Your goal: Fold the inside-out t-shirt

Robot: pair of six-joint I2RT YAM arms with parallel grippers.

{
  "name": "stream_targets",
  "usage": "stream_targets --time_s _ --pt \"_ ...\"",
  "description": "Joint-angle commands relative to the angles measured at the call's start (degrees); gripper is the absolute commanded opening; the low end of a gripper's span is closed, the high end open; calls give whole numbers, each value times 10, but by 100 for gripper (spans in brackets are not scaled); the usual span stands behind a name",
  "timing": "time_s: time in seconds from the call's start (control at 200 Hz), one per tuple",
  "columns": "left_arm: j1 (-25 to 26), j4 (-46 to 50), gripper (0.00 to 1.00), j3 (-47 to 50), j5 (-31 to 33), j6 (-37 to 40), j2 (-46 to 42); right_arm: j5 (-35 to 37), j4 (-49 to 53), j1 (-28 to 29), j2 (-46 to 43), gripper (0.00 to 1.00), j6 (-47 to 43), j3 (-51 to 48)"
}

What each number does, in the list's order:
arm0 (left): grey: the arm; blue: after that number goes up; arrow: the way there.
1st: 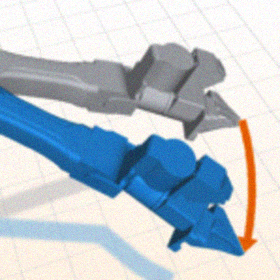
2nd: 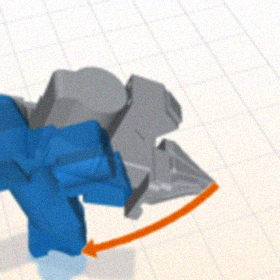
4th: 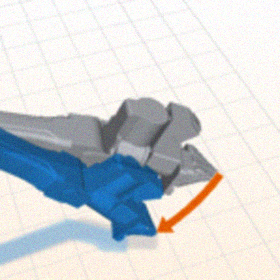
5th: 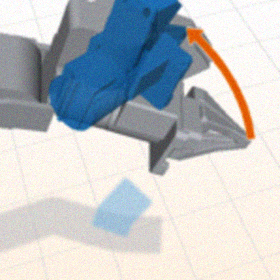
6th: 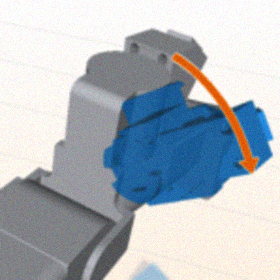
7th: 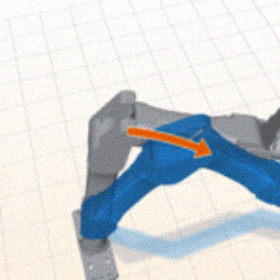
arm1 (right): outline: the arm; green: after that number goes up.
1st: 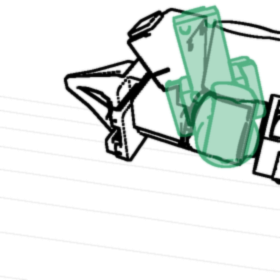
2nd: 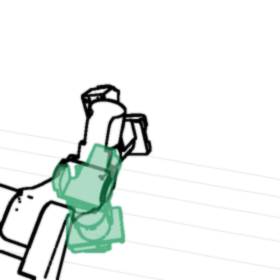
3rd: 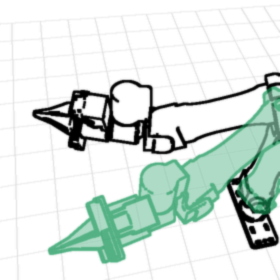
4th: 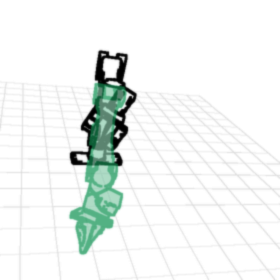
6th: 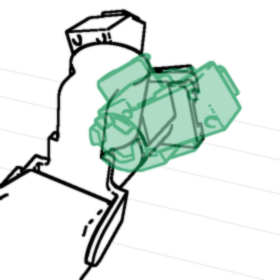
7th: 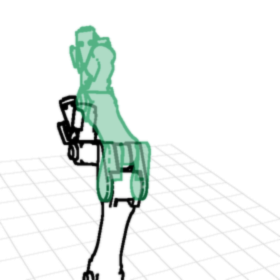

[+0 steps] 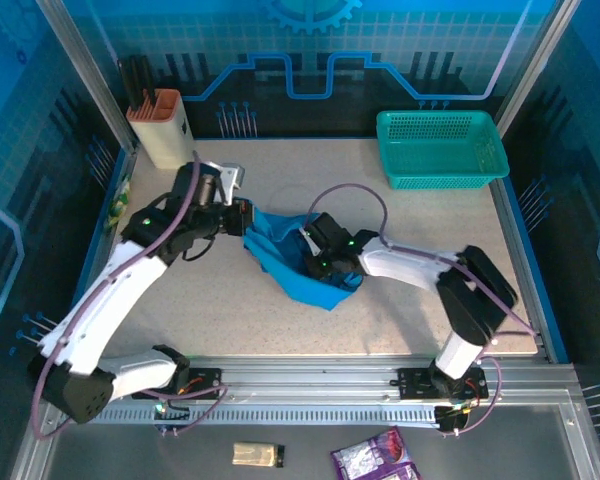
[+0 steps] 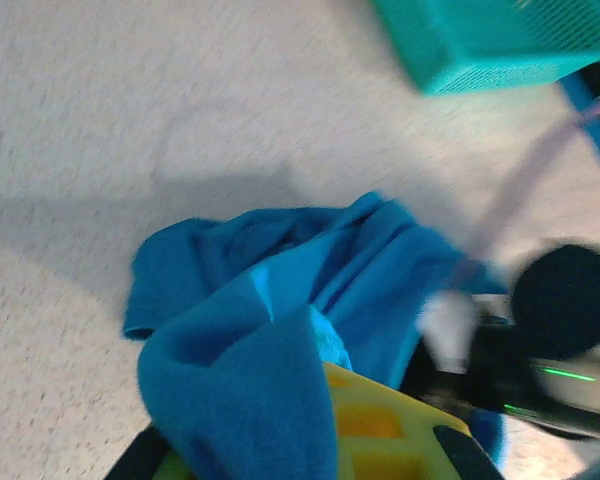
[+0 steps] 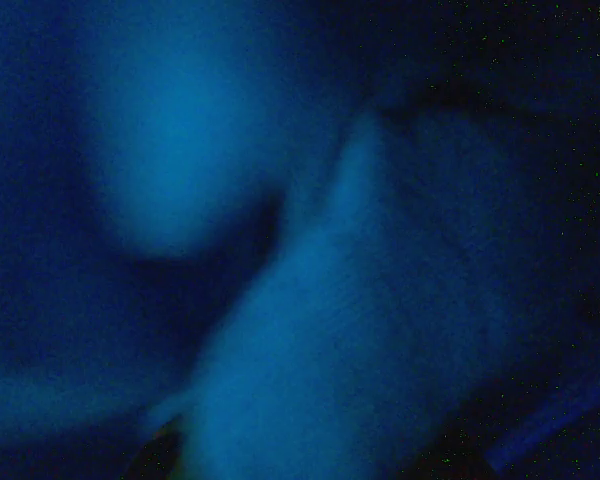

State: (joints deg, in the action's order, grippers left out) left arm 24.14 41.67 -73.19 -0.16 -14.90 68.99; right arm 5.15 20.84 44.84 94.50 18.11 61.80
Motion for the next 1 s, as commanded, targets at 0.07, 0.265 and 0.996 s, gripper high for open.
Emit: stream_targets --time_s 0.07,0.265,0.996 --pt "-26 -83 0 70 3 -10 72 -61 17 1 -128 0 -26 23" --pt "-66 -144 0 118 -19 -30 132 -64 44 -1 -206 0 -35 77" --pt "-397 -283 1 329 -230 -182 112 -75 44 -155 -343 0 112 -176"
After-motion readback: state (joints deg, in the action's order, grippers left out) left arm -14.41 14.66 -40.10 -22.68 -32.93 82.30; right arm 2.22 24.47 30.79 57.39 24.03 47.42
